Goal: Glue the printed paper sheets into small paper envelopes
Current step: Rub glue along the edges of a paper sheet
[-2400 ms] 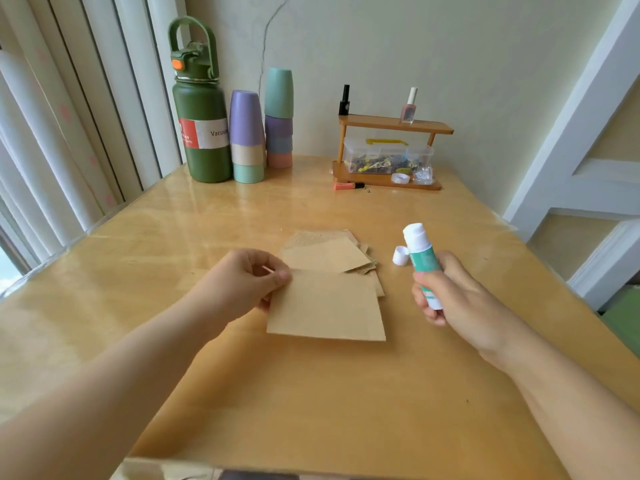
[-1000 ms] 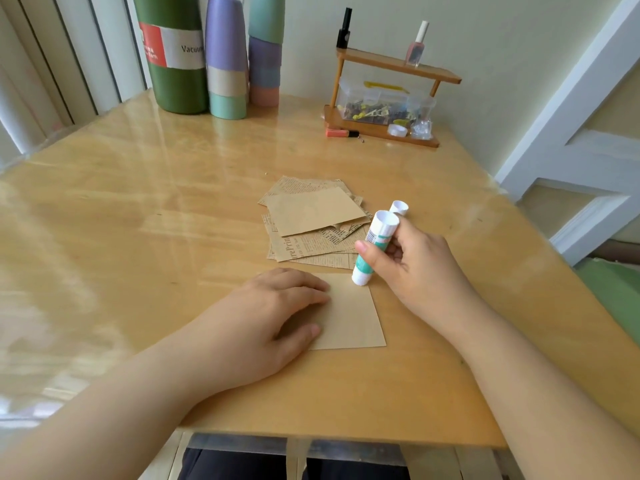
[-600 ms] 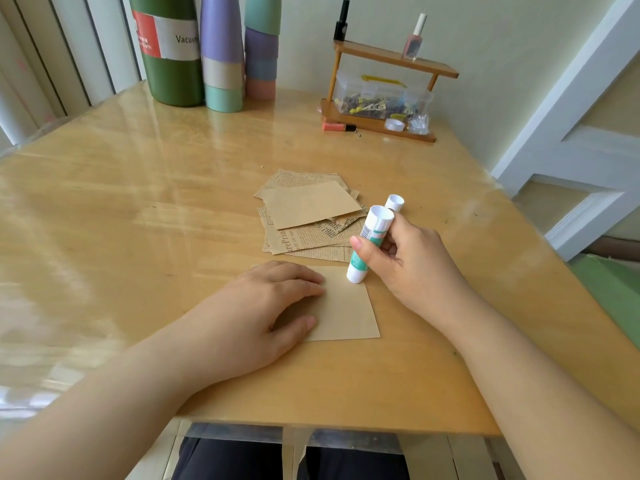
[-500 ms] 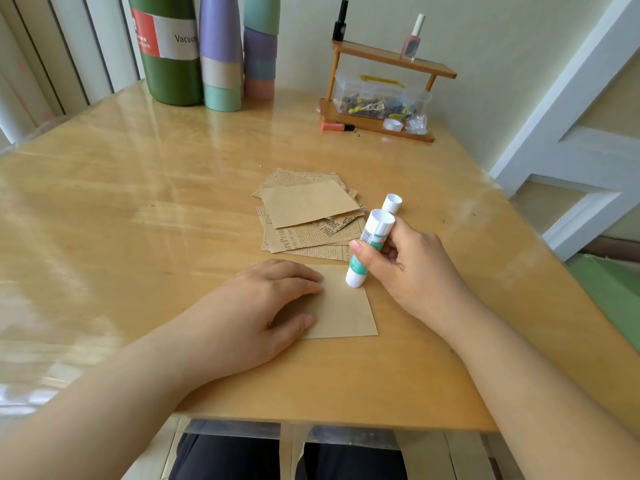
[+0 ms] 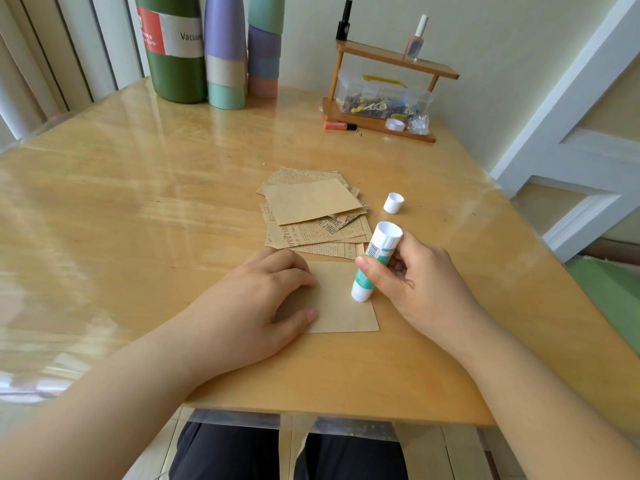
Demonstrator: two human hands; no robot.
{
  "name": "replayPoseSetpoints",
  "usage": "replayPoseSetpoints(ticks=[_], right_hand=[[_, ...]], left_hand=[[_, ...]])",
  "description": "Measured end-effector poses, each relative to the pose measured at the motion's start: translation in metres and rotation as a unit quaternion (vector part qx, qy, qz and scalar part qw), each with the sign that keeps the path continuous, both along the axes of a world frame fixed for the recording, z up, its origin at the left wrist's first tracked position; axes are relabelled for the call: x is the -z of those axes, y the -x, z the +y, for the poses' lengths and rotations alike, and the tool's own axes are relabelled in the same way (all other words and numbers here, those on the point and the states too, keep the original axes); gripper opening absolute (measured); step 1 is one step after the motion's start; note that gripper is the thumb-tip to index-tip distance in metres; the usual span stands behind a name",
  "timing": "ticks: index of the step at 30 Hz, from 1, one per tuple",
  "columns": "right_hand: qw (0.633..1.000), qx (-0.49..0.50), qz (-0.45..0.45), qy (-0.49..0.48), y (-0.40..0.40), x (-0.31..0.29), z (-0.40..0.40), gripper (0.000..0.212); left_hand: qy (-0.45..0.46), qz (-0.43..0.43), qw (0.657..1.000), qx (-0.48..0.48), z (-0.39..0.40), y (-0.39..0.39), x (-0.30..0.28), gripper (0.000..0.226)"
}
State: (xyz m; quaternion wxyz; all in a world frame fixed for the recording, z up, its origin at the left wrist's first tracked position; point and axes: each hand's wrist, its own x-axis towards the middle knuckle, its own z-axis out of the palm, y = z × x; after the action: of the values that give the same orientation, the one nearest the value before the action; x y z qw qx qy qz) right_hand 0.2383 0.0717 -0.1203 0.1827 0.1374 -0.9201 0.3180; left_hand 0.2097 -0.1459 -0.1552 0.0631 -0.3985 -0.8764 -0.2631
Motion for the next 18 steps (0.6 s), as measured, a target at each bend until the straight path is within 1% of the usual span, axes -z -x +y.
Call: replayPoseSetpoints(ticks=[9,13,18], right_hand=[[1.0,-0.007,-0.014,0.008,0.03,-0.003,-0.008,0.031],[1.0,-0.012,-0.023,-0.005,0.035,-0.005,-0.011,0.032],[1.0,0.0,-0.006,0.013,0.027,-0.002,-0.009,0.032]], left_hand=[[-0.003,-0.013,1.0,0.0,-0.002,-0.001,0.0,0.043],[-0.012,-0.015,1.0,-0.016,-0.003,-0.001,-0.001,0.045],[-0.013,-0.017,0.999,-0.045,-0.004,-0.001,-0.002,0.048]])
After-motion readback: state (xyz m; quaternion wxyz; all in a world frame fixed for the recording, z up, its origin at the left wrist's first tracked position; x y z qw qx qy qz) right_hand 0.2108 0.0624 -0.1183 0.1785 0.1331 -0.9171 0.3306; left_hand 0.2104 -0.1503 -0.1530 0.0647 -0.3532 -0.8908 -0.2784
